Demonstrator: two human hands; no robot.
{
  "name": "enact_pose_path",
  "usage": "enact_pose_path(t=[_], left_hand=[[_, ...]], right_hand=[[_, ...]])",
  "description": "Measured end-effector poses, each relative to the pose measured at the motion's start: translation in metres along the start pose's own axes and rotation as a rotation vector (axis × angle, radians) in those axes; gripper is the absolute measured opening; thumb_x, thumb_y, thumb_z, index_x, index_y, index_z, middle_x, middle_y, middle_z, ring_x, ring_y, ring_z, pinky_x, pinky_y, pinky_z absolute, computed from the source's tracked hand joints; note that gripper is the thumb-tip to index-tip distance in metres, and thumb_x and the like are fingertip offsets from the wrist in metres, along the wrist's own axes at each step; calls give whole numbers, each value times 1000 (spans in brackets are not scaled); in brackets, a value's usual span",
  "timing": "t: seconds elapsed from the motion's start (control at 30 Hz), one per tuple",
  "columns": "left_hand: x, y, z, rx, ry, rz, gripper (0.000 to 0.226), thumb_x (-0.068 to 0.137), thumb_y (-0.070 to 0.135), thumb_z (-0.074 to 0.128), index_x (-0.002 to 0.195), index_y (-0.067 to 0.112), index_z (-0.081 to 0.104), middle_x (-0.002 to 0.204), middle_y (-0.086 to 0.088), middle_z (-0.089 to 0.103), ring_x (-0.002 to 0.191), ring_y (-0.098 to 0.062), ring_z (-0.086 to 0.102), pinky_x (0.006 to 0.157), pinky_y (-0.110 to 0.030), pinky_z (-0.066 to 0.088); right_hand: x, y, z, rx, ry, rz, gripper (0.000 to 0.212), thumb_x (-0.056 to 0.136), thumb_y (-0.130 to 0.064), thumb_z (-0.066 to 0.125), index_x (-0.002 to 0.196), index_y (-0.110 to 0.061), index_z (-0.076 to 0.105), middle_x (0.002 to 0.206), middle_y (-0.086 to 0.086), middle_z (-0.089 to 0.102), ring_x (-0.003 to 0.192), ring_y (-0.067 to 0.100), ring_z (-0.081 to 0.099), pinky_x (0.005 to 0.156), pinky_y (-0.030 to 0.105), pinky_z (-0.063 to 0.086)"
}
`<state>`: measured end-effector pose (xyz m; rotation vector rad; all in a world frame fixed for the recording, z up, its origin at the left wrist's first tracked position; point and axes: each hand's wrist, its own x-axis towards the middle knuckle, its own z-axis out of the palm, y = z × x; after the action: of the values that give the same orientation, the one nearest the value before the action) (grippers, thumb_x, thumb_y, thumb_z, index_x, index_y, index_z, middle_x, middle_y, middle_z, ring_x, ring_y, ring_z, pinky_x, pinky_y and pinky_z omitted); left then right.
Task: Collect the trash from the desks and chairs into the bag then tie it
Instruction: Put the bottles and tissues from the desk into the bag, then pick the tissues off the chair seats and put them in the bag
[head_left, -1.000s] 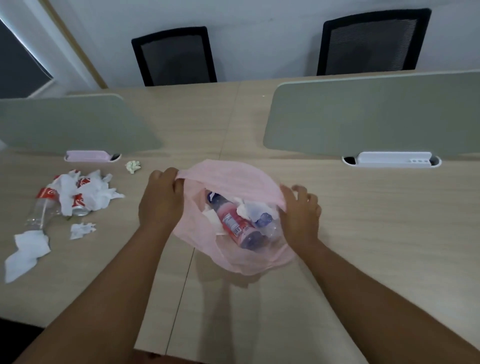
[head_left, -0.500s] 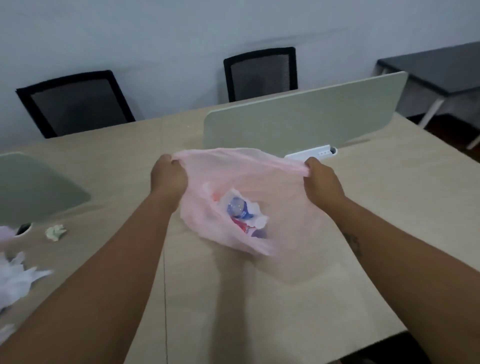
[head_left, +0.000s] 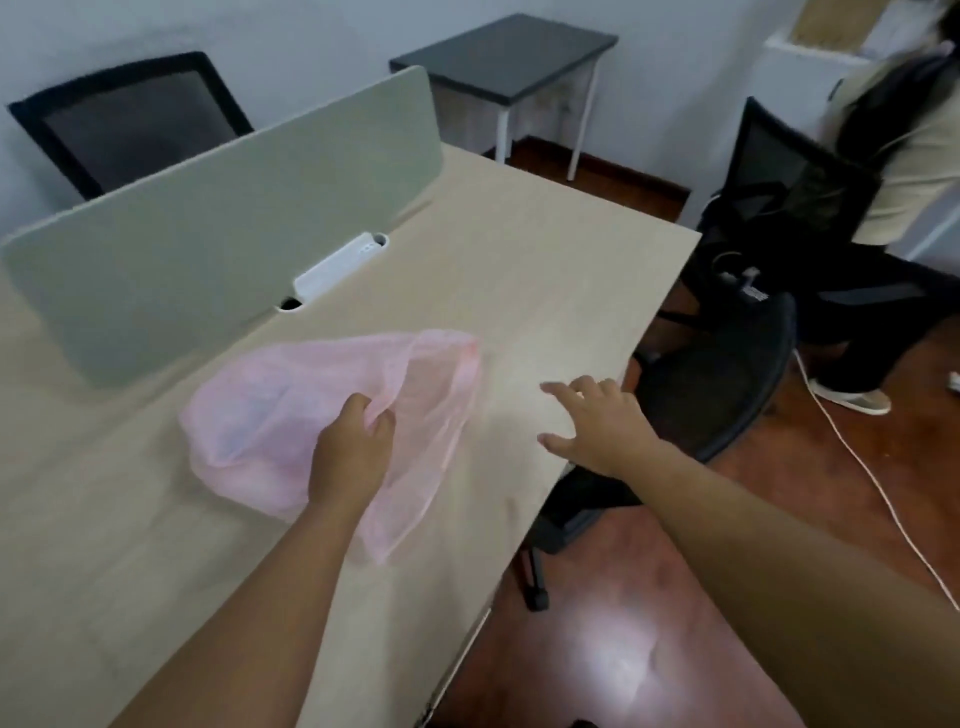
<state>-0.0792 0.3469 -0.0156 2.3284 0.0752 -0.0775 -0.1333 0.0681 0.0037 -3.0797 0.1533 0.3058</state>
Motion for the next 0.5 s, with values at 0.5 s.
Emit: enact_pose_path(t=[0.5], left_hand=[[-42, -43, 109, 384, -250, 170, 30, 100, 21, 57, 126, 7, 59, 117, -20, 69, 111, -39, 63, 88, -41, 47]], right_hand=[[-86, 88, 33, -415, -285, 3, 27, 92, -16, 55, 117, -22, 61, 117, 2, 60, 108, 25, 55, 86, 35, 37]])
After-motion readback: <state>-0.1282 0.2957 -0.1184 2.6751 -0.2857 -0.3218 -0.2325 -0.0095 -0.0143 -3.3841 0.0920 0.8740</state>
